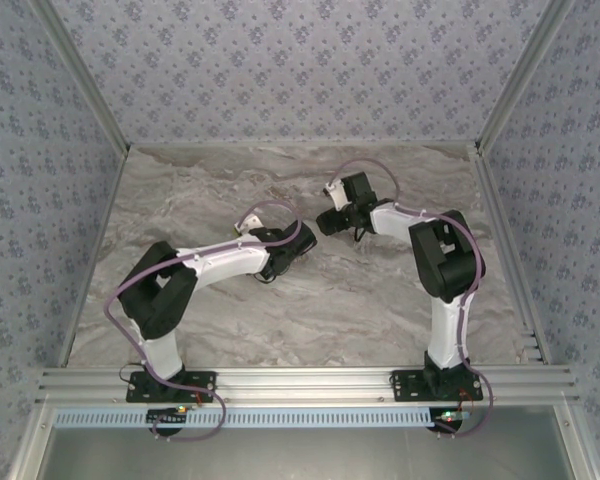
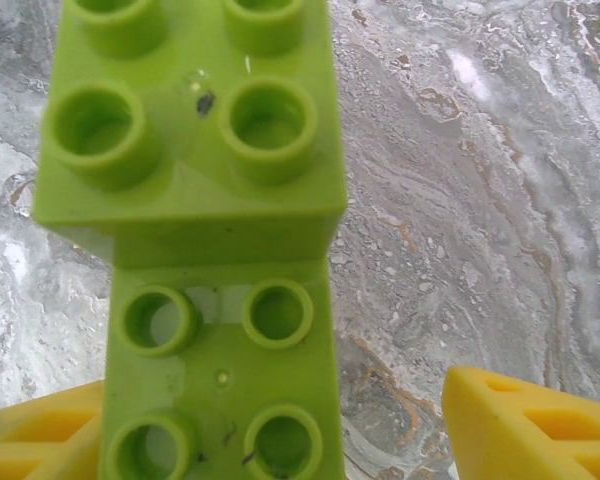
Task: Assemble a carrot with lego
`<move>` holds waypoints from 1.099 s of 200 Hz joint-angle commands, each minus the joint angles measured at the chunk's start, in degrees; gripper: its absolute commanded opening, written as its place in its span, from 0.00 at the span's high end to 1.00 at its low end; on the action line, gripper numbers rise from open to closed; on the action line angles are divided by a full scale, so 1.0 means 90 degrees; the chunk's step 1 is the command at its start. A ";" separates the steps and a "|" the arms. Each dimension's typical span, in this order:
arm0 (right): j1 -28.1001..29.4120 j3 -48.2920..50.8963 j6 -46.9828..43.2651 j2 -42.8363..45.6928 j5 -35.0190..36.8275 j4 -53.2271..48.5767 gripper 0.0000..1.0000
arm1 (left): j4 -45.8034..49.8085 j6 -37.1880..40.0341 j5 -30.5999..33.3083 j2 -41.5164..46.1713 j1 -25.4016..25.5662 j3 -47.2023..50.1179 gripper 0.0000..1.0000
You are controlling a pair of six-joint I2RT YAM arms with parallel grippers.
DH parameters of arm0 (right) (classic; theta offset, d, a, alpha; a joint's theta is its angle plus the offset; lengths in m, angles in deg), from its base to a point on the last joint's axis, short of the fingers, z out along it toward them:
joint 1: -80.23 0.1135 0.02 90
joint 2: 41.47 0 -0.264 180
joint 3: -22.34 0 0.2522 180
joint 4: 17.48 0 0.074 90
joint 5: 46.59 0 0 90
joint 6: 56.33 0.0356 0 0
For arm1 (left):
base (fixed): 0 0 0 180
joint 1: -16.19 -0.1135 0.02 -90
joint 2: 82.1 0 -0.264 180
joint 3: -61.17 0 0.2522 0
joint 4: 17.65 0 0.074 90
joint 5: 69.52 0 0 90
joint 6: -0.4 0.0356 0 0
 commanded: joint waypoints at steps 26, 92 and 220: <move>0.0064 -0.0337 -0.0007 -0.0233 0.0020 -0.0668 0.21 | -0.0014 0.0025 -0.0123 0.0420 0.0033 0.0190 0.30; 0.0076 -0.0784 0.0004 -0.0559 0.0052 -0.1125 0.25 | -0.0065 0.0009 -0.0308 0.0519 0.0139 0.0247 0.30; 0.0070 -0.1065 0.0005 -0.0761 0.0046 -0.1417 0.27 | -0.0695 0.0357 -0.0714 0.0393 0.0444 0.0120 0.30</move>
